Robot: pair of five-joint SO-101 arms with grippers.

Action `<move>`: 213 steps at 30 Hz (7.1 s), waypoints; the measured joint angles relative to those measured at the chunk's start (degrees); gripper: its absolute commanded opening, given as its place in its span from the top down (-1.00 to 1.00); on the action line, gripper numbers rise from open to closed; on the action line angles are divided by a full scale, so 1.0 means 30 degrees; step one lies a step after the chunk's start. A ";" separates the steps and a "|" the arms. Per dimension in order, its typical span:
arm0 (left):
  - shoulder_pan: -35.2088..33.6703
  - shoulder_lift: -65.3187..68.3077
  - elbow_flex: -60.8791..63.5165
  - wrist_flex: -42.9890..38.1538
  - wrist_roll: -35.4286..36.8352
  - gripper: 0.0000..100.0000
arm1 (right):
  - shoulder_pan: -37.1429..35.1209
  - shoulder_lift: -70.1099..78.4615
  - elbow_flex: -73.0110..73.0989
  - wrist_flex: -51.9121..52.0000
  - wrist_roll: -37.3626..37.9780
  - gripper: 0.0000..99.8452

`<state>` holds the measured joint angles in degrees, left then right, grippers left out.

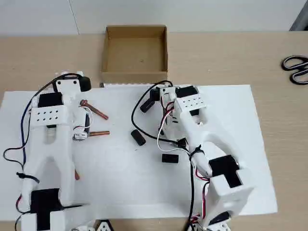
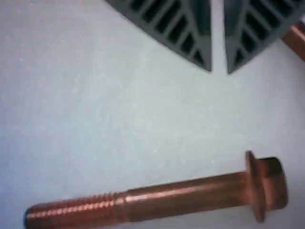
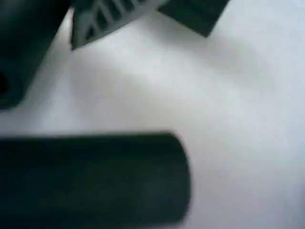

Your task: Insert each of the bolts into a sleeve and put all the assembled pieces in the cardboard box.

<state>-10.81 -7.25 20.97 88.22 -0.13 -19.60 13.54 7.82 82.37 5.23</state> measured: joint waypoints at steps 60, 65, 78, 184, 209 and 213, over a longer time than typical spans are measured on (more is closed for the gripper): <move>0.0000 0.0000 -0.0176 0.0557 0.0000 0.99 | 0.0879 -0.3136 -0.0791 0.4923 0.0000 1.00; 0.0000 0.0088 -0.3399 0.1875 0.0791 0.99 | 0.3018 -0.3429 -0.0498 0.5099 -0.1436 0.99; 0.0000 0.4278 -0.8938 0.3575 0.5245 0.99 | 0.6359 -0.6740 -0.0498 0.5099 -0.5597 0.99; 0.5451 1.2396 -2.4908 0.3722 1.3802 0.99 | 0.4806 -2.1832 0.3311 0.5245 -0.5333 1.00; 0.8205 -0.9377 -0.8322 0.1319 0.7707 0.99 | 0.3106 -3.1004 1.3949 -0.0440 -0.2608 1.00; 0.8205 -1.2982 -0.3692 -0.1553 0.7121 0.99 | 0.3106 -3.2850 1.6264 -0.1993 -0.2608 1.00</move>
<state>13.80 -46.20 9.89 83.56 21.23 -10.29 -85.01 56.62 76.40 -2.59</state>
